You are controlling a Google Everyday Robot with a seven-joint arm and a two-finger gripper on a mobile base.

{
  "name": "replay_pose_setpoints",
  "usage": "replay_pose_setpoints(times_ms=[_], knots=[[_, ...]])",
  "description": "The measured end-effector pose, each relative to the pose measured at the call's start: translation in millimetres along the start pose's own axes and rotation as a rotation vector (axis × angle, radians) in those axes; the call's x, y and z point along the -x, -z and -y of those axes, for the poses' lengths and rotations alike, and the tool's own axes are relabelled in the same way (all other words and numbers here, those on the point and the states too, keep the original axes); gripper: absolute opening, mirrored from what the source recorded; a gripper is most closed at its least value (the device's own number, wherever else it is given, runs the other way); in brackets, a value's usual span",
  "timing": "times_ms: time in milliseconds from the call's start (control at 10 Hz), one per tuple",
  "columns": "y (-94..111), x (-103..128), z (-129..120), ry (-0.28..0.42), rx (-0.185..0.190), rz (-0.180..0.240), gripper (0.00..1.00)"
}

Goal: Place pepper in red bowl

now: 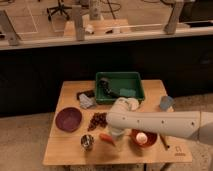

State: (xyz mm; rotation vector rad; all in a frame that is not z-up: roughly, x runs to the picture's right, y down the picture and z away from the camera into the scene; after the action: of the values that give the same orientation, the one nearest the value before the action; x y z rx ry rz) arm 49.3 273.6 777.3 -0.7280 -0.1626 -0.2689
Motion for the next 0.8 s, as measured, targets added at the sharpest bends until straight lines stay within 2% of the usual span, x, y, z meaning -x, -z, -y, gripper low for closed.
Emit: replay_pose_setpoints(times_ms=[300, 800], knots=[[-7.9, 3.9, 2.3, -0.023, 0.008, 0.021, 0.80], [-13.5, 7.1, 3.0, -0.044, 0.022, 0.009, 0.80]])
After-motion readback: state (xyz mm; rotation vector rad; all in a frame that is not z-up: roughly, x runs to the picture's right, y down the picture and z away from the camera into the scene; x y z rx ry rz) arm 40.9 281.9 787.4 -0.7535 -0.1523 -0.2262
